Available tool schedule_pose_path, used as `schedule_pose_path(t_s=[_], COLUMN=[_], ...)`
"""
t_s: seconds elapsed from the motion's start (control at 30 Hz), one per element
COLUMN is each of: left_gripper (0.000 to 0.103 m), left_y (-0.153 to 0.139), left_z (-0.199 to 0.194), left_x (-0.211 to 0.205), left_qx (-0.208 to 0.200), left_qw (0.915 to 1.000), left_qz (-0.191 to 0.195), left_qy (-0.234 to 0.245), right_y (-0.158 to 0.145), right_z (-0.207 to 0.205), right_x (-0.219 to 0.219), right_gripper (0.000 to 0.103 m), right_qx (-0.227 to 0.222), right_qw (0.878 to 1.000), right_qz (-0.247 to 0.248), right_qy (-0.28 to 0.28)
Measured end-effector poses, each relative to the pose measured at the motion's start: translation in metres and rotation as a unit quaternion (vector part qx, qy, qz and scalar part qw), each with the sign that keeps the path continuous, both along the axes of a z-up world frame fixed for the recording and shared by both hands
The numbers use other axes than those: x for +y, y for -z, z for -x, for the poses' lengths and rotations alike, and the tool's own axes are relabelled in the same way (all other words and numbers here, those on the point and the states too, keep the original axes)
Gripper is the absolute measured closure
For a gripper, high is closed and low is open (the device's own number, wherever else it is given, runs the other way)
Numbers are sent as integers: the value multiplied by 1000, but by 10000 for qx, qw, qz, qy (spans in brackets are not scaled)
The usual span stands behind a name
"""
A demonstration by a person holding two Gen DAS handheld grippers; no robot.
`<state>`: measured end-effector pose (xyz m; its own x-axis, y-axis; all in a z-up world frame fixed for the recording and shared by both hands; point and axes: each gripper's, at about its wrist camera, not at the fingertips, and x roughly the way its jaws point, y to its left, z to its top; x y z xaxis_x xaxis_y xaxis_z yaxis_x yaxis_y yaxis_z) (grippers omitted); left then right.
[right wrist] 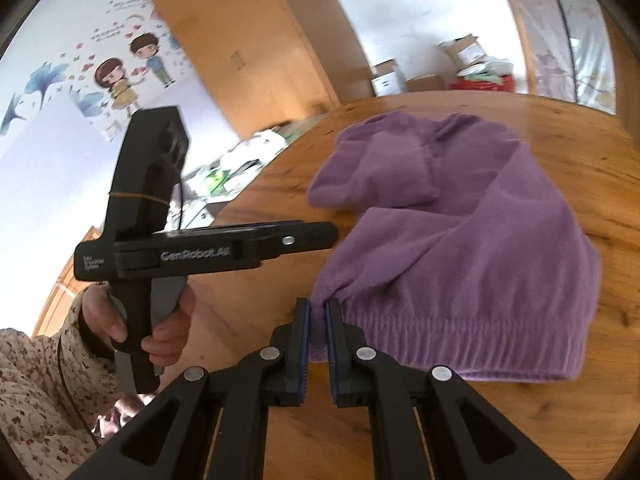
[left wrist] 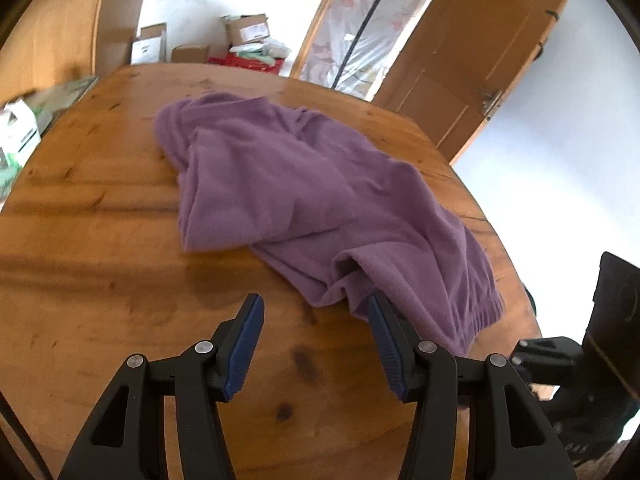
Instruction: Fold clothes
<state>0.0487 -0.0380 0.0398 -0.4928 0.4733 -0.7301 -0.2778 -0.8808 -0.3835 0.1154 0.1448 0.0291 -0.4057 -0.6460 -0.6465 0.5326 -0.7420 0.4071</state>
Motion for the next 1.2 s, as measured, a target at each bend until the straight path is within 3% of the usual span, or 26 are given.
schedule_pose_path(t_s=[0.23,0.4,0.7,0.77,0.87,1.0,1.2], left_gripper=[47,47,47,47,47,47,47], left_y=[1,7,19,22,25,25,28], left_z=[-2,4,12,14,14,8,1], left_x=[-15,-10,5,8,10,20,39], left_qx=[-247,-418,-581,-635,-780,-798,-831], left_qw=[9989,9984,9980,9976,9964,9963,9961], left_qz=[-406,-373,-249,-272,-322,-280,-62], left_qy=[-31,16,64,61,41,138,286], right_y=[7,6,-36,-43,-43,-26,-11], right_z=[-7,-10,-7,4,41,99,154], right_x=[-27,-32,30,39,38,24,-15], right_gripper=[95,94,84,79,75,71,68], right_qx=[-41,31,513,568,509,59,-161], right_qw=[9993,9977,9934,9923,9974,9994,9988], right_qz=[-19,-285,171,416,176,328,159], right_qy=[-381,-611,-1014,-1024,-472,-124,-443])
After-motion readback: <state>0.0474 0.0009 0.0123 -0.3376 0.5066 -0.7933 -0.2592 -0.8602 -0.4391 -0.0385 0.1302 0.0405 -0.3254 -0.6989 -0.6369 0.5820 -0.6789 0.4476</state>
